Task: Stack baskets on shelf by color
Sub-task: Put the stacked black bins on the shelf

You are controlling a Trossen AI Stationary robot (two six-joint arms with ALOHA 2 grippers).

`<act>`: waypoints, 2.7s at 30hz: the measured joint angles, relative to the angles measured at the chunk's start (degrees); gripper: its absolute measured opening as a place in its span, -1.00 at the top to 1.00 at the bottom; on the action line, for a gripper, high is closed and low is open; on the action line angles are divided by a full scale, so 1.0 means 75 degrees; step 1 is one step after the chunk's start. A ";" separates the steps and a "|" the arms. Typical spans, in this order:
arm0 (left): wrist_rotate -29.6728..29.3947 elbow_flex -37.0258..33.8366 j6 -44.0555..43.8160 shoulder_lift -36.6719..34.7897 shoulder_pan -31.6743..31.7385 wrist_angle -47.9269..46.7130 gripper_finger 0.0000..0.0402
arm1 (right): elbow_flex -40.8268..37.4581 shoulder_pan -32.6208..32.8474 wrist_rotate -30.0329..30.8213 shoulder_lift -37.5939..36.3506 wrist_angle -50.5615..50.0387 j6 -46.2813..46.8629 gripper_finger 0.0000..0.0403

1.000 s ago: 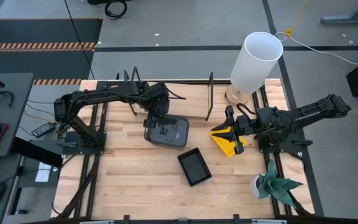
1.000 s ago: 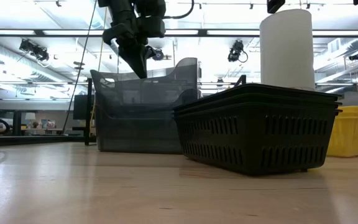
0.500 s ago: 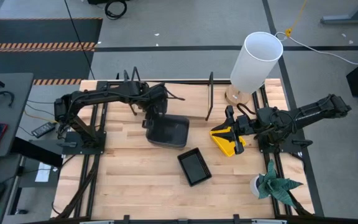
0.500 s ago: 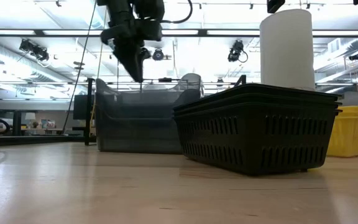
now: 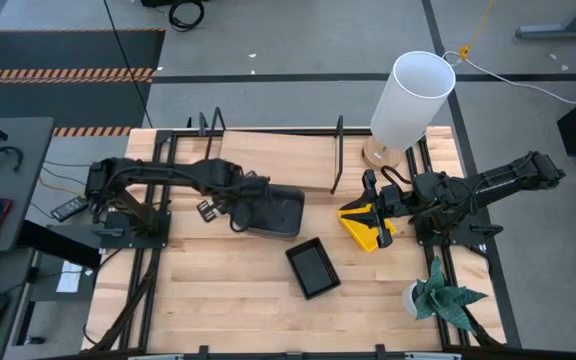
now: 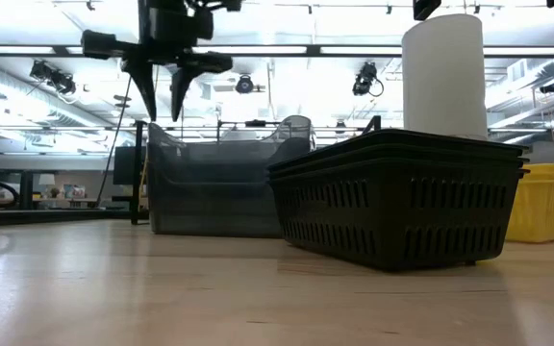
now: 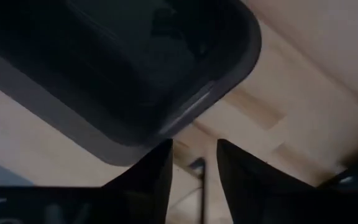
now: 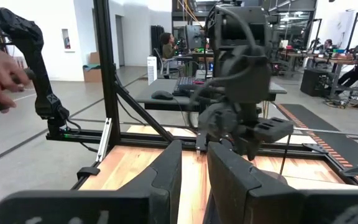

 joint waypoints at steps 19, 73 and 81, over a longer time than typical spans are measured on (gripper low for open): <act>-0.1241 -0.1792 0.2804 0.0000 -0.0932 0.2241 0.09 | 0.0009 -0.0003 -0.0141 0.0453 0.0513 -0.0167 0.59; 0.0372 -0.1557 -0.3774 -0.0417 -0.1711 0.2200 0.91 | -0.0003 -0.0003 -0.0346 0.0449 0.0573 -0.0203 0.59; 0.0360 -0.0195 -0.4626 -0.0423 -0.0982 0.1704 0.91 | -0.0003 -0.0003 -0.0333 0.0449 0.0579 -0.0214 0.59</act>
